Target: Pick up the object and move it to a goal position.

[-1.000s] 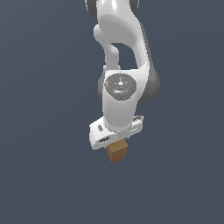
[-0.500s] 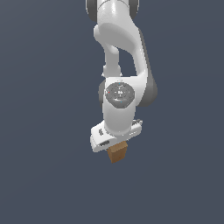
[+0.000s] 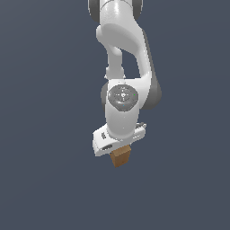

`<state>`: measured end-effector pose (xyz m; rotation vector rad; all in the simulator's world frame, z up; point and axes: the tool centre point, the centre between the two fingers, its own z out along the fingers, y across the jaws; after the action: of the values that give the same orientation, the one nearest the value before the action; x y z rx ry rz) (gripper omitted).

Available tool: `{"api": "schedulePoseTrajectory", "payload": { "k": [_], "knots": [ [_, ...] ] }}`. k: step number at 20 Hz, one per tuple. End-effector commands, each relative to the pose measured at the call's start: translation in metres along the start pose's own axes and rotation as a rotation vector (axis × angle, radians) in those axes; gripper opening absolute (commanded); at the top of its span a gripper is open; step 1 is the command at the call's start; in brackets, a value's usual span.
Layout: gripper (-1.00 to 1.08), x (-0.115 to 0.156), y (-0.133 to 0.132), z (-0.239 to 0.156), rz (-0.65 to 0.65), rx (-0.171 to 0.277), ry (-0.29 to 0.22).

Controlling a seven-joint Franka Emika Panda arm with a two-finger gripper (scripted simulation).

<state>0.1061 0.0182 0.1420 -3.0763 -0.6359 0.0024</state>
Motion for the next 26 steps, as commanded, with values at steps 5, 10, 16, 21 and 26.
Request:
{"api": "schedulePoseTrajectory", "payload": {
  "k": [5,10,16,21,26],
  "knots": [
    [-1.0,-0.001,-0.002,-0.002,0.0,0.0,0.0],
    [-1.0,-0.006,-0.011,-0.009,0.0,0.0,0.0],
    [-1.0,-0.018,-0.033,-0.026,0.0,0.0,0.0],
    [-1.0,-0.033,-0.063,-0.048,0.0,-0.001,0.0],
    [-1.0,-0.047,-0.091,-0.071,-0.001,-0.002,0.001]
  ]
}}
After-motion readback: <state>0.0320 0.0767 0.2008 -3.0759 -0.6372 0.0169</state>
